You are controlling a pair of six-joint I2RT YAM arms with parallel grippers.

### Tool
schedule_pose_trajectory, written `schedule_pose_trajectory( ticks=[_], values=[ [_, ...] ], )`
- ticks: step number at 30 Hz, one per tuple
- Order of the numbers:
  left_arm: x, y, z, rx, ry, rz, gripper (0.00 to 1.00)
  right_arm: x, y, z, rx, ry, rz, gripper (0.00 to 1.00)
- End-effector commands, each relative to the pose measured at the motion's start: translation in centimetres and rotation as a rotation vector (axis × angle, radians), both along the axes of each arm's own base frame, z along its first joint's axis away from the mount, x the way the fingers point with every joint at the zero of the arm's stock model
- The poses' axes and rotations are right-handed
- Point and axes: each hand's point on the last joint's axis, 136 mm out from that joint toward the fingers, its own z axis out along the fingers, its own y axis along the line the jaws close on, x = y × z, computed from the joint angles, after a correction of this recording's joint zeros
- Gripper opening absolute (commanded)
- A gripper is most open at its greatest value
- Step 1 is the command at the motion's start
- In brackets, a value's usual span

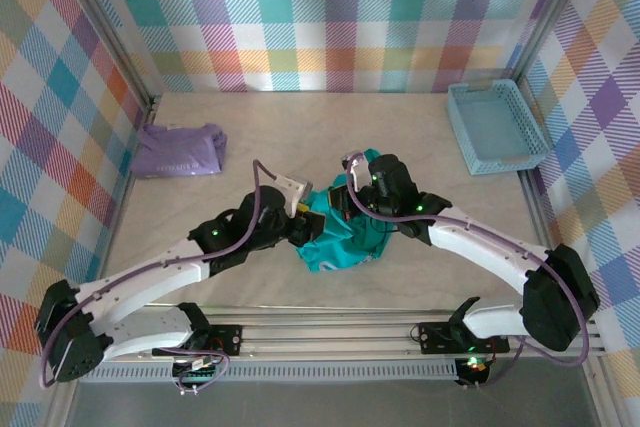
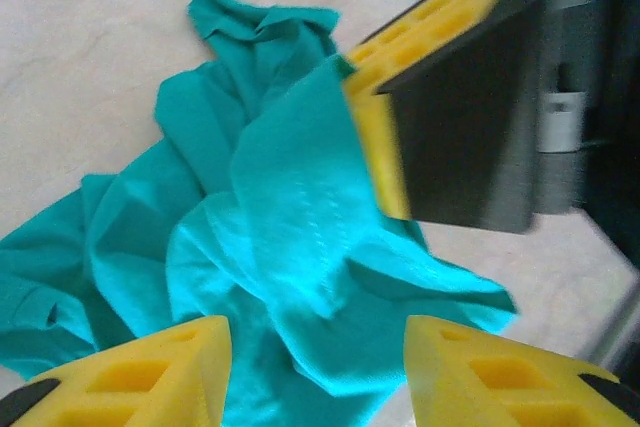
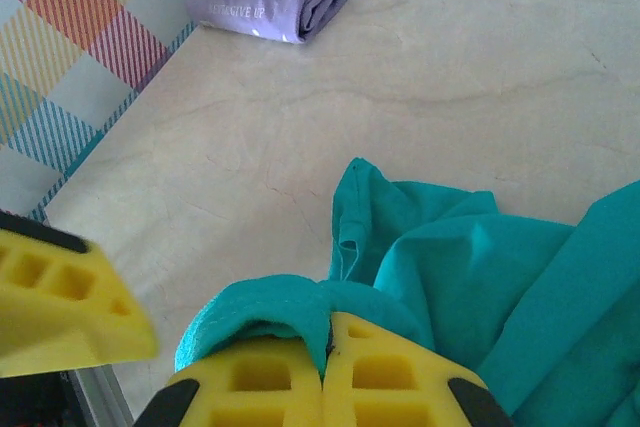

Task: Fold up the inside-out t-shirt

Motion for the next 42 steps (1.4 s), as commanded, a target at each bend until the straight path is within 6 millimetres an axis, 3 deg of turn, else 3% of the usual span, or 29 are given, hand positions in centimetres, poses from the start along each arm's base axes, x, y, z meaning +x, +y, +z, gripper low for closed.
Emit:
schedule_pose_trajectory(
  ticks=[1, 5, 8, 15, 24, 30, 35, 42],
  values=[
    [0.9, 0.1, 0.0, 0.008, 0.032, 0.078, 0.50, 0.3, 0.2, 1.3, 0.013, 0.001, -0.018, 0.00],
    [0.4, -1.9, -0.7, -0.057, 0.100, 0.019, 0.50, 0.4, 0.1, 1.6, 0.017, -0.013, -0.025, 0.00],
    [0.3, -3.5, -0.7, -0.137, 0.152, -0.028, 0.35, 0.5, 0.1, 1.8, 0.023, -0.022, -0.029, 0.00],
    [0.1, -5.2, 2.2, -0.352, 0.138, -0.199, 0.01, 0.1, -0.9, 2.5, -0.015, -0.081, -0.021, 0.00],
    [-2.7, -4.4, 6.8, -0.512, -0.053, -0.456, 0.00, -2.1, -1.7, 3.7, 0.000, -0.132, 0.156, 0.00],
    [-4.4, -3.9, 8.3, -0.545, -0.116, -0.546, 0.00, -2.0, -2.3, 3.6, 0.042, -0.118, 0.185, 0.00],
    [-4.2, -3.5, 8.9, -0.547, -0.160, -0.527, 0.00, -2.6, -1.2, 4.1, 0.129, -0.108, 0.243, 0.00],
    [-3.9, -2.5, 10.1, -0.602, -0.221, -0.486, 0.00, -1.8, -1.0, 3.5, 0.145, -0.125, 0.215, 0.00]
  ],
)
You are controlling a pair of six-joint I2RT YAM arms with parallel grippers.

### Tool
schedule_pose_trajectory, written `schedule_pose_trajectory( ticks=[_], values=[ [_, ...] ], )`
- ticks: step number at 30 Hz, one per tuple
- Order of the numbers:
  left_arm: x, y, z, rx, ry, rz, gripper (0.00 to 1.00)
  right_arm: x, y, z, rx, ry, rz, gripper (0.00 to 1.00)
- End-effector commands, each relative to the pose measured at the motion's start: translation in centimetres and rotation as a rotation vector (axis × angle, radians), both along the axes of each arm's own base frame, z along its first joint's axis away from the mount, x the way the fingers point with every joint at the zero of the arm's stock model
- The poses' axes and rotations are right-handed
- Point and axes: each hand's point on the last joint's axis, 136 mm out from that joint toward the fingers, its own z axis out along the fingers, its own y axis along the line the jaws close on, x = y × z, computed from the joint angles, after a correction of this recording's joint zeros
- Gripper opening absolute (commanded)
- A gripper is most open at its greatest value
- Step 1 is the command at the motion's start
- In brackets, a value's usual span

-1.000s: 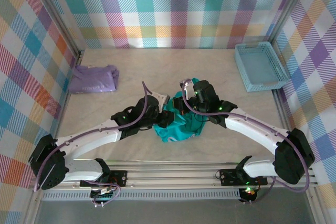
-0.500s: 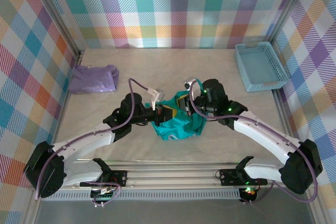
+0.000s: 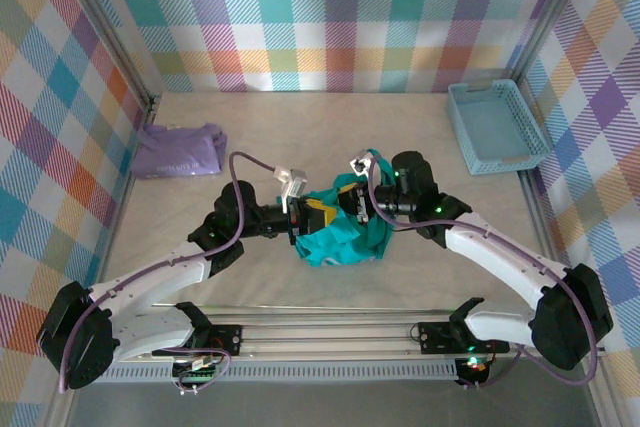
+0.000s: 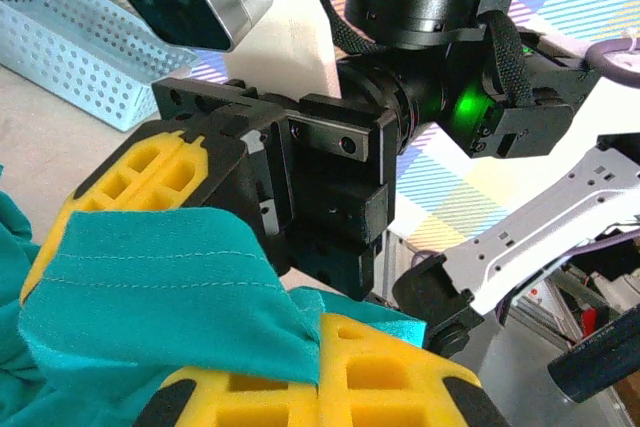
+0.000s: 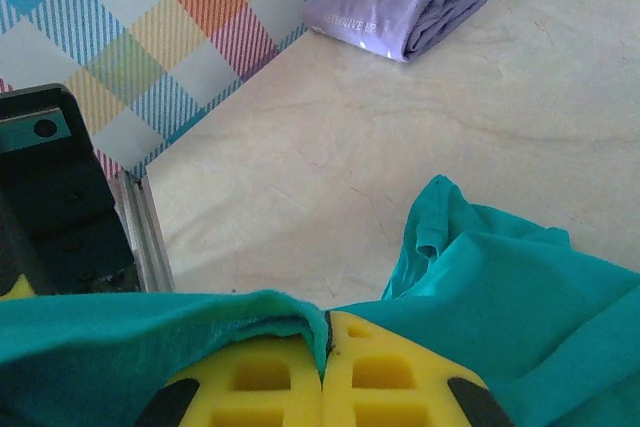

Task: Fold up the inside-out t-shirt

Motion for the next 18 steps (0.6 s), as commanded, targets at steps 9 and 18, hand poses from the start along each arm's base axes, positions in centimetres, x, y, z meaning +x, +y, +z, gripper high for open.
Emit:
schedule_pose_trajectory(
  ticks=[9, 18],
  values=[
    [2.7, 1.9, 0.9, -0.032, -0.025, 0.176, 0.00, 0.5, 1.6, 2.0, 0.160, 0.011, 0.025, 0.00],
    [6.8, 2.8, -2.2, 0.083, 0.066, 0.384, 0.23, 1.8, 2.1, 2.5, 0.291, 0.122, -0.078, 0.00]
  ],
)
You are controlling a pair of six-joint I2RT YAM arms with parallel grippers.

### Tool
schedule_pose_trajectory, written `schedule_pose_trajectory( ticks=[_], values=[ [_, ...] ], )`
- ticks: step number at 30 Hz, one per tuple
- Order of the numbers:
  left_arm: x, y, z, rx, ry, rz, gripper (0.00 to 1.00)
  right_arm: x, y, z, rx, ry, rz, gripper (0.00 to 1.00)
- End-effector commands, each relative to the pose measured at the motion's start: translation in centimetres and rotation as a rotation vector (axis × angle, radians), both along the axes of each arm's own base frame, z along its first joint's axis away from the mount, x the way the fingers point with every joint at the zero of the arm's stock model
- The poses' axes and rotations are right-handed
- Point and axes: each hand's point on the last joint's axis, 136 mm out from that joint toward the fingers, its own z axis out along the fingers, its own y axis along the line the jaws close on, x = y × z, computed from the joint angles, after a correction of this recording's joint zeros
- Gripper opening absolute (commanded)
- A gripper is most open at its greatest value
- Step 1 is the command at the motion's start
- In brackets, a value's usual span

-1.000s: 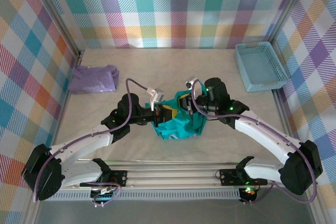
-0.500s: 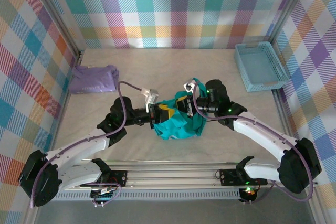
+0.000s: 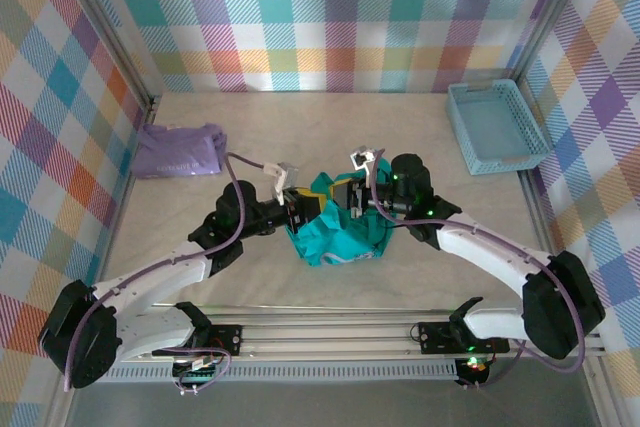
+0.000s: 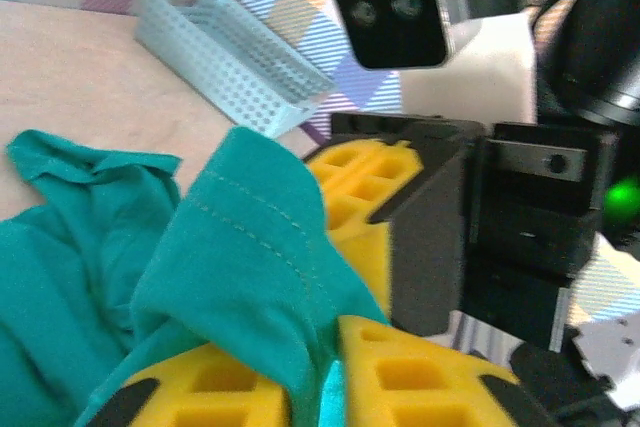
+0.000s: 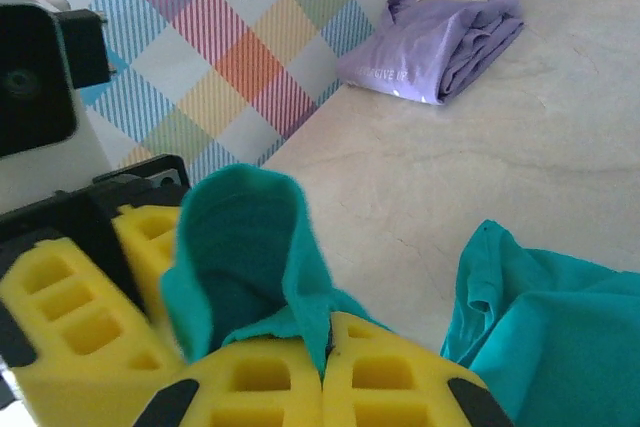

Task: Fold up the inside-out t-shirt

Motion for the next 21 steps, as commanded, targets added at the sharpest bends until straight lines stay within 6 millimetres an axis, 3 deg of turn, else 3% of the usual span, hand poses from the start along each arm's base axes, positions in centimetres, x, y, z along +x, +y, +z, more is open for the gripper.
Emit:
schedule_pose_trajectory(
  ticks=[1, 11, 15, 21],
  values=[
    [1.8, 1.0, 0.1, 0.035, 0.000, 0.106, 0.27, 0.9, 0.5, 1.4, 0.093, 0.033, -0.057, 0.00],
    [1.8, 5.3, -3.6, 0.264, 0.052, 0.278, 0.64, 3.6, -0.4, -1.0, -0.002, 0.134, -0.225, 0.00],
    [0.7, 6.6, -3.8, 0.314, 0.012, 0.277, 0.66, 3.9, 0.1, -1.6, -0.036, 0.150, -0.215, 0.00],
    [-1.2, 6.9, -3.9, 0.425, -0.123, 0.182, 0.64, 3.8, 0.4, -1.6, -0.091, 0.129, -0.180, 0.00]
  ],
)
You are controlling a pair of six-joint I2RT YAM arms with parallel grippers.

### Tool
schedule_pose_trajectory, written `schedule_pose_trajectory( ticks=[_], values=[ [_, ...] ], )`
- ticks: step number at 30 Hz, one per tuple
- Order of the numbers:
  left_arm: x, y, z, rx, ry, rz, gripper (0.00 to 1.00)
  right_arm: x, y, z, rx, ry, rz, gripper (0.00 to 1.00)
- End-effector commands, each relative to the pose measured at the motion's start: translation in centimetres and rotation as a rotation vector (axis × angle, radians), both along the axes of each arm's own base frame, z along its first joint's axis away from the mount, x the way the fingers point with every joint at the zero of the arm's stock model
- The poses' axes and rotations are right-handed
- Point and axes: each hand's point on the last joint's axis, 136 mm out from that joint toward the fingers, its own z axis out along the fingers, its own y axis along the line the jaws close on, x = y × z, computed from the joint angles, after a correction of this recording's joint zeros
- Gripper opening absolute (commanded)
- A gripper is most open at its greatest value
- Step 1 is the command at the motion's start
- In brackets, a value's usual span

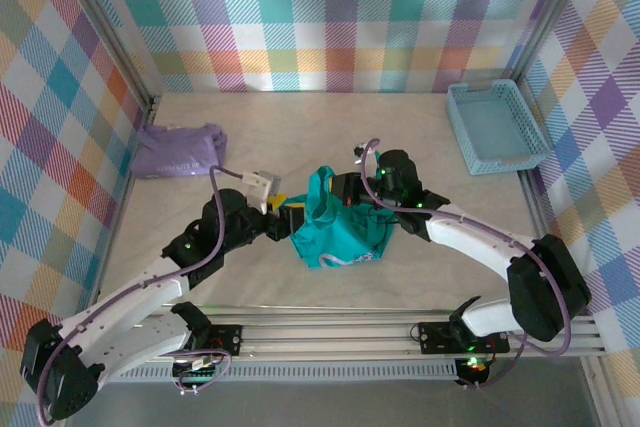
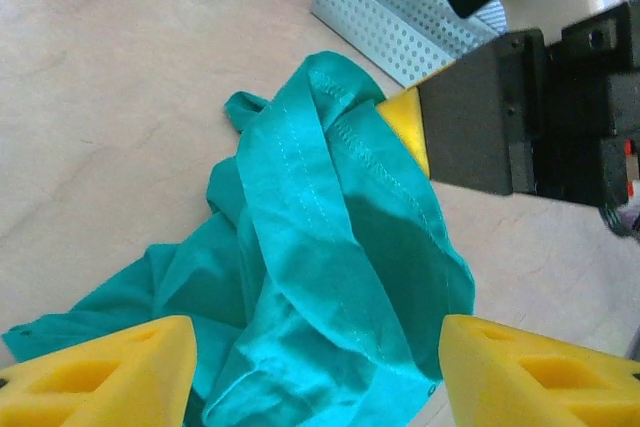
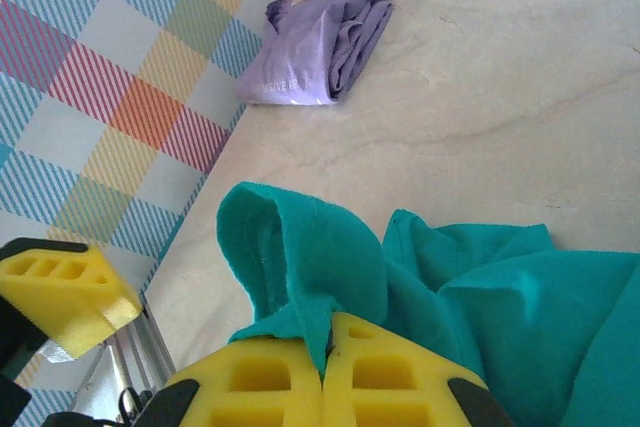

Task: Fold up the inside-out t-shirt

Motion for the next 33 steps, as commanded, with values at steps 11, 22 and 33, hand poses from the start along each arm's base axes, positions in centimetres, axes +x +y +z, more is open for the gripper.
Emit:
schedule_pose_trajectory(
  ticks=[11, 22, 33],
  values=[
    [-2.9, 0.0, -2.7, 0.450, -0.241, -0.302, 0.63, -1.2, 1.2, 2.2, -0.100, -0.098, 0.171, 0.00],
    [-2.2, -2.6, -2.6, 0.574, -0.384, -0.495, 0.61, -1.8, 1.8, 2.4, -0.077, -0.102, 0.234, 0.00],
    [-1.2, -3.9, -2.3, 0.533, -0.415, -0.485, 0.57, -2.2, 1.6, 2.5, -0.069, -0.096, 0.235, 0.00]
  ],
)
